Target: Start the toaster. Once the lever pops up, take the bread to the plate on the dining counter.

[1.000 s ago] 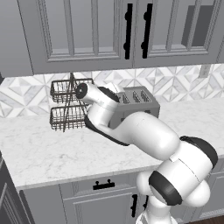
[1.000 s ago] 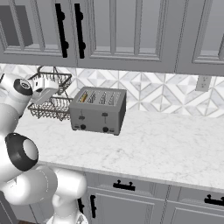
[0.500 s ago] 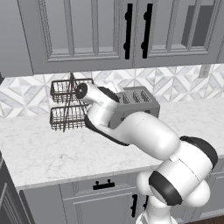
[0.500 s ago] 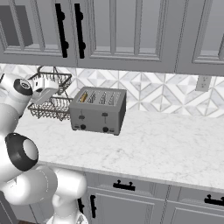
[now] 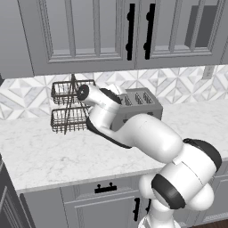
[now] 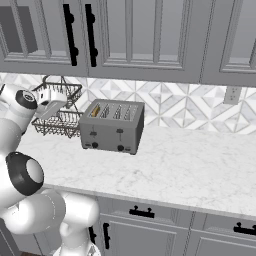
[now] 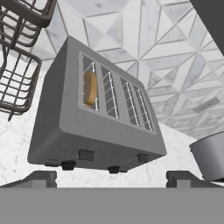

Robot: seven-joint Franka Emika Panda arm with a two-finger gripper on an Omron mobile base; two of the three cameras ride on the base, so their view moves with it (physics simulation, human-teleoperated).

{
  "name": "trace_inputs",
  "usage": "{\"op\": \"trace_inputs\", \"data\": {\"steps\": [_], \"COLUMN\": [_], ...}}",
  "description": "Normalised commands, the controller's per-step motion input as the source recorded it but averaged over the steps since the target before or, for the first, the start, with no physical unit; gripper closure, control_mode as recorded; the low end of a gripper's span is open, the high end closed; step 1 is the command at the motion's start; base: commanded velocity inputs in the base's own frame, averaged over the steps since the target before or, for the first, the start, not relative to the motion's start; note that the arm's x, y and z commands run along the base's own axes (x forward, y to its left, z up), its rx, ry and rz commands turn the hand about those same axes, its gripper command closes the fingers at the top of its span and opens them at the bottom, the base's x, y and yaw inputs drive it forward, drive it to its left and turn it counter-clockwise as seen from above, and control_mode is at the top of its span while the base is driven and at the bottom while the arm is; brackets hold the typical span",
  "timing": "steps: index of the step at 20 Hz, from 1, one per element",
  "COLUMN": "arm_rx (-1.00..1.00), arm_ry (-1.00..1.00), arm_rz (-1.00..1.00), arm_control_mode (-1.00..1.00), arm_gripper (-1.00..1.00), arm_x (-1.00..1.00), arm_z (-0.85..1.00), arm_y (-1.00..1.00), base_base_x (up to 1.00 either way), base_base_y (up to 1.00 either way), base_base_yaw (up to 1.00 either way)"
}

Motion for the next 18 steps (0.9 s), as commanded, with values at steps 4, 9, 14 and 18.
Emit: {"op": "trace_inputs", "data": {"steps": [4,9,14,18], "arm_rx": [0.00,0.00,0.00,0.00], "arm_ry": [0.00,0.00,0.00,0.00], "arm_rz": [0.00,0.00,0.00,0.00], "arm_control_mode": [-1.00,-1.00,-1.00,-1.00], "arm_gripper": [-1.00,-1.00,-1.00,-1.00], "arm_x": [0.00,0.00,0.00,0.00], "arm_z": [0.00,0.00,0.00,0.00], "arm_y": [0.00,0.00,0.00,0.00], "base_base_x": [0.00,0.00,0.00,0.00], "base_base_y": [0.00,0.00,0.00,0.00], "base_base_yaw": [0.00,0.00,0.00,0.00]}}
